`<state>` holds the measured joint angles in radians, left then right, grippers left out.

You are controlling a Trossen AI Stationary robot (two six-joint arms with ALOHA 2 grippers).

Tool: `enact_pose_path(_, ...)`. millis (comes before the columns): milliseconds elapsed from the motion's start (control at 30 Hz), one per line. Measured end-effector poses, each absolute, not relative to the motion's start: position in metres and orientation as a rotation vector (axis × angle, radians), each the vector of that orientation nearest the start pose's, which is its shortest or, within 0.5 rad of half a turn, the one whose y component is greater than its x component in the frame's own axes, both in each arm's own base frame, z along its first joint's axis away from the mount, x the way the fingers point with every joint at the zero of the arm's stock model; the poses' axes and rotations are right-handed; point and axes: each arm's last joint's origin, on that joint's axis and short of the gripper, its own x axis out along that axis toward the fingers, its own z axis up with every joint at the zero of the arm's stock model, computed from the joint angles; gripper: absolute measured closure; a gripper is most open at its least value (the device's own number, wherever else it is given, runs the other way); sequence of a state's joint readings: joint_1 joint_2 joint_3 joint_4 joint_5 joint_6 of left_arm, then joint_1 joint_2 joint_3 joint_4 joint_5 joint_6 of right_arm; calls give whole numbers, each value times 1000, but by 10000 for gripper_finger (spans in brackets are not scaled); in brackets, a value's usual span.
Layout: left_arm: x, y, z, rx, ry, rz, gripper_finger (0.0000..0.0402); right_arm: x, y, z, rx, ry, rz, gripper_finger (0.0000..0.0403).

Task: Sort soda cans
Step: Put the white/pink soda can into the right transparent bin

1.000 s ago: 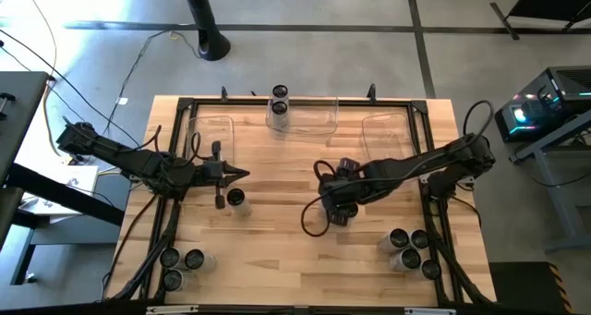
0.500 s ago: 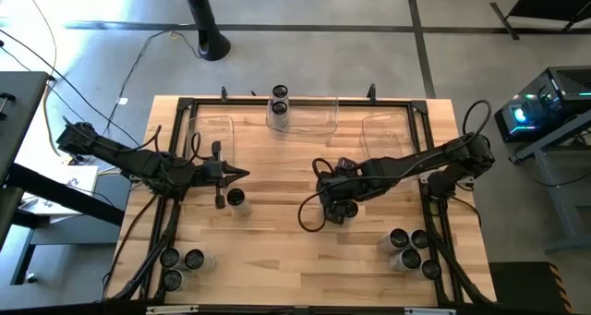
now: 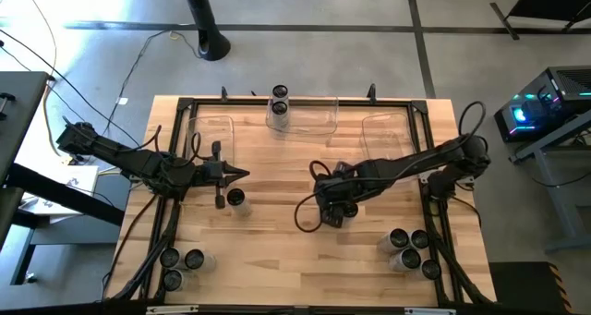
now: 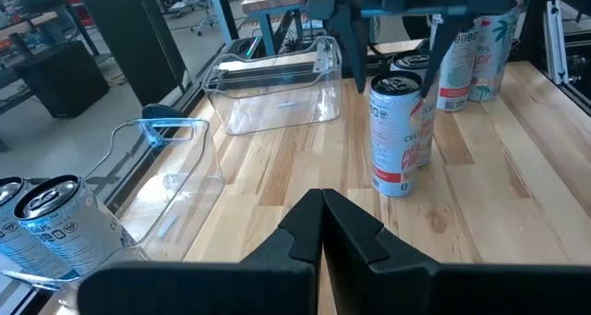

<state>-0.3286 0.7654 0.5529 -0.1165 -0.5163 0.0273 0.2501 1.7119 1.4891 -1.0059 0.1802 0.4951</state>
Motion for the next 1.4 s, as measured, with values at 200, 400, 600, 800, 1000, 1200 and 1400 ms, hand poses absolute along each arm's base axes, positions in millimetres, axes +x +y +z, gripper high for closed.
enact_pose_path(200,165,-41,263,162,303,182,401,336,80,269,153,1216,-246,96)
enact_pose_path(400,165,-41,263,163,303,182,401,336,80,268,156,1215,-254,142)
enact_pose_path(600,165,-41,263,163,303,182,401,340,76,287,92,1147,-332,168)
enact_pose_path(800,165,-41,263,163,303,182,401,329,62,356,-21,1072,-478,168)
enact_pose_path(1000,165,-41,263,163,303,182,401,300,23,411,28,1066,-639,168)
enact_pose_path(1200,166,-42,261,171,322,179,401,274,-32,410,143,1130,-693,168)
enact_pose_path(1400,168,-42,258,182,344,178,401,216,-82,390,288,1204,-891,168)
